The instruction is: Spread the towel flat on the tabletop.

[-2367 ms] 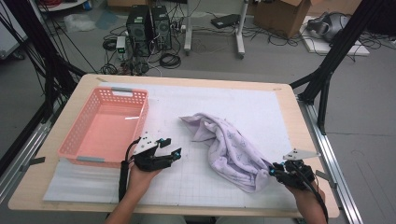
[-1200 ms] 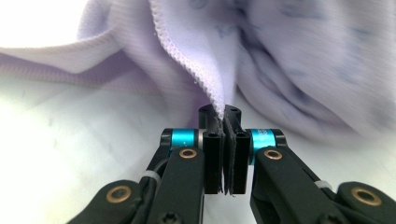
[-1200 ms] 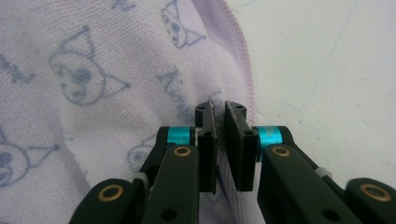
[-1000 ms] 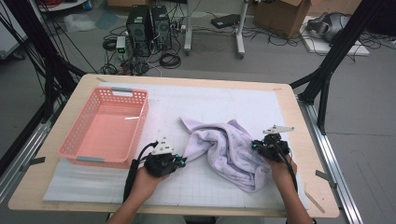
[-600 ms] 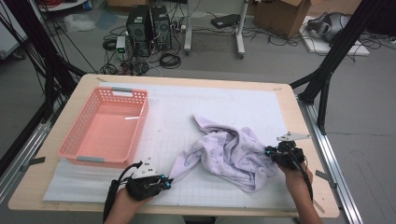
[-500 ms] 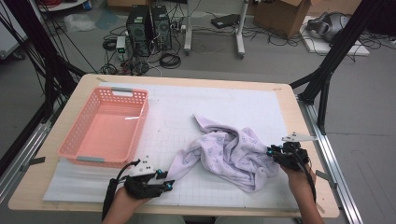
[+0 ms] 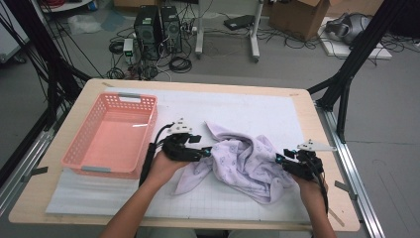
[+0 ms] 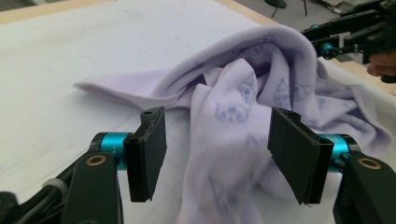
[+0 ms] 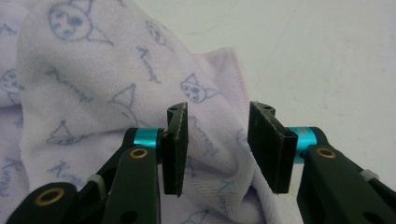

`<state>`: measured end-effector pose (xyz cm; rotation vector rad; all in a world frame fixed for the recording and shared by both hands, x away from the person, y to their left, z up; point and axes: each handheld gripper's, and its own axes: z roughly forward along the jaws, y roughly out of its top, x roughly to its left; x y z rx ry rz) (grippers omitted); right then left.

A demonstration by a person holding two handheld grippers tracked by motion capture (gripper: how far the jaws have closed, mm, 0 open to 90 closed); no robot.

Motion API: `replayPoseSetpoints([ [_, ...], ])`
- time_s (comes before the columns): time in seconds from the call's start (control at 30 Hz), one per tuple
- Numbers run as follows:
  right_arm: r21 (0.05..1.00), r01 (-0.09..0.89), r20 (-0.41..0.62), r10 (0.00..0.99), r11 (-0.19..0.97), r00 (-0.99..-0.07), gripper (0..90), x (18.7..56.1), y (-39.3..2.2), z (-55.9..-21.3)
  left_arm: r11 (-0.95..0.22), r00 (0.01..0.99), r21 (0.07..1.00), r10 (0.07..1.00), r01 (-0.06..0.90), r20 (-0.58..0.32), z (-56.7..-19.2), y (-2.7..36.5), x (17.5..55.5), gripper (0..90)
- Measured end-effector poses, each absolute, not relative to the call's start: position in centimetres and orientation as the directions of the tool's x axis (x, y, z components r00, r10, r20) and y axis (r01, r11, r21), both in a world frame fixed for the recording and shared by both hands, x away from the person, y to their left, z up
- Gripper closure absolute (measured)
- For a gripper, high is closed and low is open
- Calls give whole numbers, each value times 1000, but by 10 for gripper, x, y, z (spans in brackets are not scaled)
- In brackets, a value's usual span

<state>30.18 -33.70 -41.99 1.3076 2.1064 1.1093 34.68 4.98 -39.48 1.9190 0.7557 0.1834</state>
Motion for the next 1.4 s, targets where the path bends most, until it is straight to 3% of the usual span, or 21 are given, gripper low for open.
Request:
replayPoseSetpoints([
  [0.17, 795, 555, 59, 879, 246, -473, 531, 303, -334, -424, -346, 780, 792, 577, 504, -244, -422, 22, 362, 406],
  [0.33, 795, 553, 57, 877, 248, -476, 525, 302, -334, -423, -450, 819, 755, 539, 477, -196, -425, 18, 350, 732],
  [0.53, 802, 550, 63, 883, 232, -465, 524, 301, -337, -422, -452, 833, 766, 520, 457, -190, -425, 42, 320, 796],
  [0.87, 801, 554, 64, 888, 227, -456, 524, 300, -338, -422, -454, 833, 758, 513, 469, -209, -423, 95, 267, 799],
  [0.93, 801, 555, 67, 887, 225, -456, 525, 300, -338, -422, -450, 834, 758, 507, 473, -219, -418, 98, 264, 762],
  [1.0, 801, 555, 68, 887, 224, -456, 524, 300, -336, -421, -416, 822, 771, 519, 482, -234, -409, 97, 268, 573],
  [1.07, 803, 552, 67, 886, 225, -459, 525, 300, -336, -421, -382, 820, 798, 525, 465, -227, -397, 93, 275, 466],
  [1.23, 811, 543, 67, 887, 218, -457, 527, 300, -338, -420, -352, 825, 835, 532, 422, -193, -377, 70, 304, 448],
  [1.4, 812, 544, 71, 887, 215, -456, 527, 299, -340, -420, -361, 821, 826, 535, 434, -198, -385, 36, 339, 495],
])
